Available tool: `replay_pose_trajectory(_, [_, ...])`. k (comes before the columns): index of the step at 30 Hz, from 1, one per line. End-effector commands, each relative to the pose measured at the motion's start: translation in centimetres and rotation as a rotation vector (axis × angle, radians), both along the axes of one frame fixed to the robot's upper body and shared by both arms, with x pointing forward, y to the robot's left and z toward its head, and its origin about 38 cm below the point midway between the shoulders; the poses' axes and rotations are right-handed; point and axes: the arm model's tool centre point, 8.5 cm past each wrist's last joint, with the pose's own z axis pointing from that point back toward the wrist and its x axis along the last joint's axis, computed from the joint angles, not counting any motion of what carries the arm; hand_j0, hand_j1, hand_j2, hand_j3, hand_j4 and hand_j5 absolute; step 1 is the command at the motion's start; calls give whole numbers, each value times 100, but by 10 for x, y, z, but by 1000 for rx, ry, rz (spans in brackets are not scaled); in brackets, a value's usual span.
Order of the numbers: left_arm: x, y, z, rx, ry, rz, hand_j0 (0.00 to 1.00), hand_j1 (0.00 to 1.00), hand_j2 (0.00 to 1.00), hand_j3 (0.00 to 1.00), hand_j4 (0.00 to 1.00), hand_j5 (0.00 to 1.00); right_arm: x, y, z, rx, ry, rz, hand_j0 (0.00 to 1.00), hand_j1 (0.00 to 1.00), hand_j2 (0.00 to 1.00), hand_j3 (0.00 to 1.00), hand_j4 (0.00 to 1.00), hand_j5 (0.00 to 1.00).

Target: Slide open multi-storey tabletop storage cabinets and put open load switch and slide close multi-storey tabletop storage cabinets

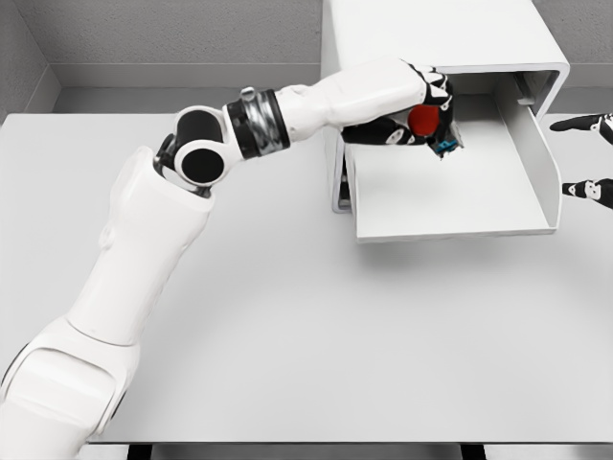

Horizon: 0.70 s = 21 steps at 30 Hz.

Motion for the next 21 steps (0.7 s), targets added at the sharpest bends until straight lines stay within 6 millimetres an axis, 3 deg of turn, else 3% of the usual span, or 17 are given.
replay_pose_trajectory(1, [6, 1, -7, 7, 29, 14, 32, 32, 32, 32, 32, 32, -1, -1, 0, 7, 5, 1, 69, 69, 69, 69, 69, 69])
replay_pose_trajectory(4, [9, 1, -6, 21, 22, 23, 36, 36, 36, 36, 36, 36, -5, -6, -2, 8, 11, -10, 69, 69, 69, 69, 69, 69])
replay_pose_trajectory(7, [8, 1, -4, 20, 15, 21, 71, 71, 71, 71, 71, 71, -5, -6, -3, 7, 14, -12, 69, 69, 69, 69, 69, 69])
replay_pose_trajectory(8, [7, 0, -2, 18, 7, 16, 75, 75, 75, 75, 75, 75, -5, -6, -3, 8, 13, -12, 69, 69, 69, 69, 69, 69])
replay_pose_trajectory(12, [6, 0, -1, 17, 2, 13, 81, 81, 81, 81, 81, 81, -5, -6, -3, 5, 13, -11, 69, 69, 69, 69, 69, 69])
replay_pose_trajectory(21, [6, 0, -2, 32, -10, 19, 81, 81, 81, 81, 81, 81, -13, -14, -14, 8, 45, -34, 69, 69, 69, 69, 69, 69])
